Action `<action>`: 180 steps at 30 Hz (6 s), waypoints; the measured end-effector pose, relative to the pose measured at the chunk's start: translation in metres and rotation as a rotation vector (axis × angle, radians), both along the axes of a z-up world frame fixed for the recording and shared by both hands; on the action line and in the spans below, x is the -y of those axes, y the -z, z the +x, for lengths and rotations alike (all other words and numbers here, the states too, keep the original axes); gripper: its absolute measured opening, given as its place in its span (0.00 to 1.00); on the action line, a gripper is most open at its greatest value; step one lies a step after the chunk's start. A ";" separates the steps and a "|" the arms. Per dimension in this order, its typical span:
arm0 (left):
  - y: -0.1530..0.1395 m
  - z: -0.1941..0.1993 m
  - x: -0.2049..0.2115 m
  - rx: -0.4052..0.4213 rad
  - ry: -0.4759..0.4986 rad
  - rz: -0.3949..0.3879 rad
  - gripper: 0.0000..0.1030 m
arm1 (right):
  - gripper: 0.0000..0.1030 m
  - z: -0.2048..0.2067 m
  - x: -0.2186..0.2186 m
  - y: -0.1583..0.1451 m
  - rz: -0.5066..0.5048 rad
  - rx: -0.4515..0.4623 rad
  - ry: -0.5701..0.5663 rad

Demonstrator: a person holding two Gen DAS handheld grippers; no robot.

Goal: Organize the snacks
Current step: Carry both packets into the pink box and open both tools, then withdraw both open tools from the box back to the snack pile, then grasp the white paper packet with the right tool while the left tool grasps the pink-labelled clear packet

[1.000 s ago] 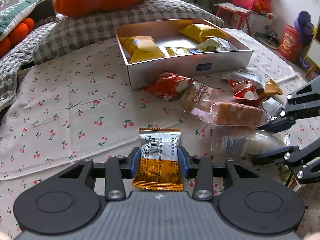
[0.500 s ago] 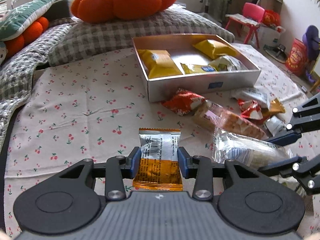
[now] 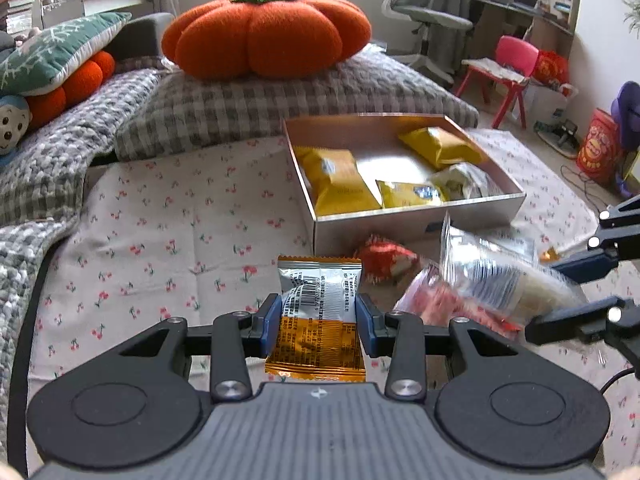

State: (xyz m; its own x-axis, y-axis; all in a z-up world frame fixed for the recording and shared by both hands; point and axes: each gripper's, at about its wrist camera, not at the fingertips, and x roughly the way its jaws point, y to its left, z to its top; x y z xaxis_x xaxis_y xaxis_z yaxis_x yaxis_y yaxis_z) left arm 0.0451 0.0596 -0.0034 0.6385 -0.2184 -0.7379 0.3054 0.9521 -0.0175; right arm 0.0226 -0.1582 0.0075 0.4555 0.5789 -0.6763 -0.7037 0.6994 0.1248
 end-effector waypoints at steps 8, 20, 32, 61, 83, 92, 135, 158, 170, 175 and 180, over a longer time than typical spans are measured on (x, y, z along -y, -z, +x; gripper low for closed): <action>-0.012 0.016 0.010 0.034 -0.006 -0.027 0.35 | 0.28 0.029 0.012 -0.016 0.033 0.040 0.114; -0.008 0.052 0.041 0.034 -0.025 -0.066 0.35 | 0.28 0.083 0.037 -0.007 0.024 0.037 0.306; 0.006 0.090 0.087 0.011 -0.033 -0.110 0.35 | 0.28 0.146 0.045 0.018 0.018 -0.009 0.496; 0.020 0.109 0.091 0.037 -0.118 -0.189 0.57 | 0.39 0.175 0.071 0.031 0.127 -0.051 0.668; -0.005 0.065 0.081 0.042 -0.062 -0.081 0.91 | 0.83 0.116 0.082 -0.010 0.100 0.015 0.593; -0.013 0.041 0.072 0.031 -0.040 -0.064 0.98 | 0.90 0.086 0.077 -0.018 0.066 -0.002 0.524; 0.009 -0.056 0.038 -0.054 0.111 0.091 0.99 | 0.92 -0.042 0.093 0.000 -0.032 -0.114 0.232; 0.031 -0.067 0.066 -0.063 0.109 0.069 0.99 | 0.92 -0.074 0.044 0.057 -0.135 -0.278 0.088; 0.032 -0.035 0.071 -0.115 -0.038 -0.105 0.97 | 0.80 -0.069 0.042 0.066 -0.142 -0.262 0.089; 0.035 -0.025 0.079 -0.141 -0.068 -0.140 0.88 | 0.63 -0.066 0.043 0.066 -0.155 -0.251 0.090; 0.038 -0.016 0.083 -0.160 -0.108 -0.188 0.82 | 0.58 -0.062 0.052 0.063 -0.124 -0.255 0.102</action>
